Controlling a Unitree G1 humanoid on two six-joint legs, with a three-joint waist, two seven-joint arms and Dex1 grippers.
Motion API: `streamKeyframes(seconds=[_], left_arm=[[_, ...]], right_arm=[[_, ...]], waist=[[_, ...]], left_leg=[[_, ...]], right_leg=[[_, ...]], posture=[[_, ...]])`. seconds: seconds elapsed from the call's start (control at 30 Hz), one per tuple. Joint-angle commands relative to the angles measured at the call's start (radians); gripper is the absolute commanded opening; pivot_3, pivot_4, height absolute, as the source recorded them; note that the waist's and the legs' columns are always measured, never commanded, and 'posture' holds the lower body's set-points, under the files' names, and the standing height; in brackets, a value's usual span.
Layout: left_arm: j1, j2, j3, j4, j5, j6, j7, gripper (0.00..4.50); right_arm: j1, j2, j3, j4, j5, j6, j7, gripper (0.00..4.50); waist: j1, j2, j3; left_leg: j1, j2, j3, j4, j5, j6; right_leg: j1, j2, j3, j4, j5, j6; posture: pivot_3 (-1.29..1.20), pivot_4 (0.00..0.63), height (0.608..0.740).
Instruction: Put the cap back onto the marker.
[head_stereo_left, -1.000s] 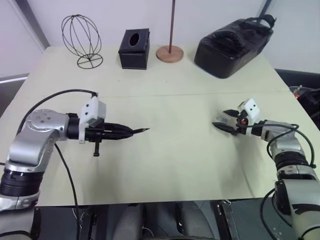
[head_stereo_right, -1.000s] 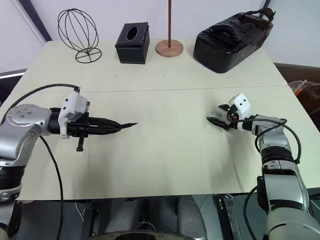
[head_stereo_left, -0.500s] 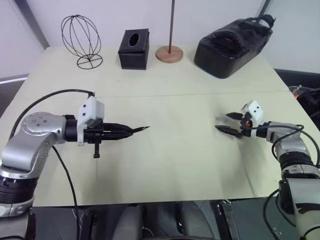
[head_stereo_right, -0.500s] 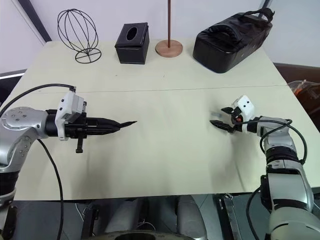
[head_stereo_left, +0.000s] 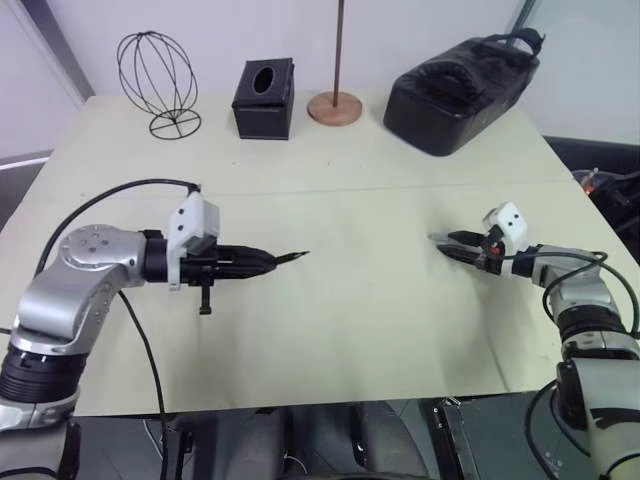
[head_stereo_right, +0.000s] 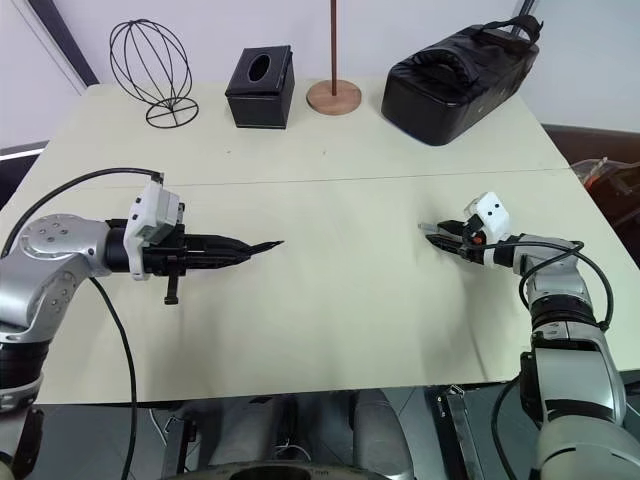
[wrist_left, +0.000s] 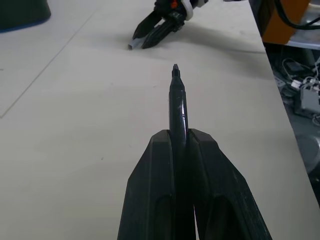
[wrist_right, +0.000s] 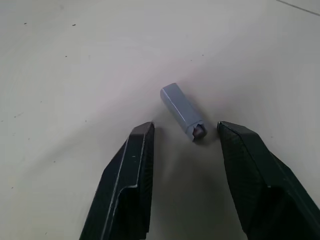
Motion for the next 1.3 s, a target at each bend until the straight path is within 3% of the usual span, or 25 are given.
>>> streamKeyframes(seconds=[0.03, 0.5, 0.63, 0.67, 1.07, 1.3], left_arm=[[-0.013, -0.003, 0.003, -0.004, -0.009, -0.02, 0.008, 0.0], [-0.004, -0.001, 0.0, -0.004, -0.006, -0.024, 0.022, 0.0], [0.001, -0.001, 0.005, -0.006, -0.007, -0.024, 0.026, 0.0], [0.0, -0.001, 0.005, -0.005, -0.006, -0.024, 0.027, 0.0], [-0.025, -0.003, 0.01, 0.062, 0.007, -0.052, 0.024, 0.0], [-0.201, 0.011, -0.047, 0.342, 0.161, -0.283, -0.04, 0.0]], right_arm=[[0.007, 0.012, 0.0, -0.008, -0.006, -0.002, -0.006, 1.98], [-0.017, 0.044, 0.012, 0.019, -0.027, -0.014, -0.01, 1.98], [-0.017, 0.043, 0.014, 0.025, -0.033, -0.018, -0.006, 0.09], [-0.017, 0.043, 0.014, 0.027, -0.034, -0.019, -0.006, 0.03], [-0.002, 0.006, 0.026, -0.057, -0.062, -0.057, -0.01, 0.03], [0.022, -0.038, 0.061, -0.52, -0.016, 0.124, 0.053, 0.03]], waist=[[0.0, 0.0, 0.0], [-0.003, 0.0, 0.0], [-0.002, 0.0, 0.0], [-0.001, 0.0, 0.0], [0.0, 0.0, 0.0], [0.003, 0.001, 0.001]], left_leg=[[0.0, 0.0, 0.0, 0.0, 0.0, 0.0], [0.001, 0.0, 0.0, 0.0, 0.0, 0.0], [0.001, 0.0, 0.0, 0.0, 0.0, 0.0], [0.001, 0.0, 0.0, 0.0, 0.0, 0.0], [0.001, 0.0, 0.0, 0.0, 0.0, 0.0], [-0.001, 0.0, 0.0, 0.0, 0.001, -0.001]], right_leg=[[0.0, 0.0, 0.0, 0.0, 0.0, 0.0], [0.0, 0.0, 0.0, 0.001, 0.0, 0.0], [0.0, 0.0, 0.0, 0.001, 0.0, 0.0], [0.0, 0.0, 0.0, 0.001, 0.0, 0.0], [0.0, 0.0, 0.0, 0.001, 0.0, 0.0], [-0.002, 0.0, 0.0, 0.001, 0.0, 0.0]], posture=[[0.0, 0.15, 0.74], [0.0, 0.15, 0.74], [0.0, 0.15, 0.74], [0.0, 0.15, 0.74], [0.0, 0.15, 0.74], [0.0, 0.15, 0.74]])
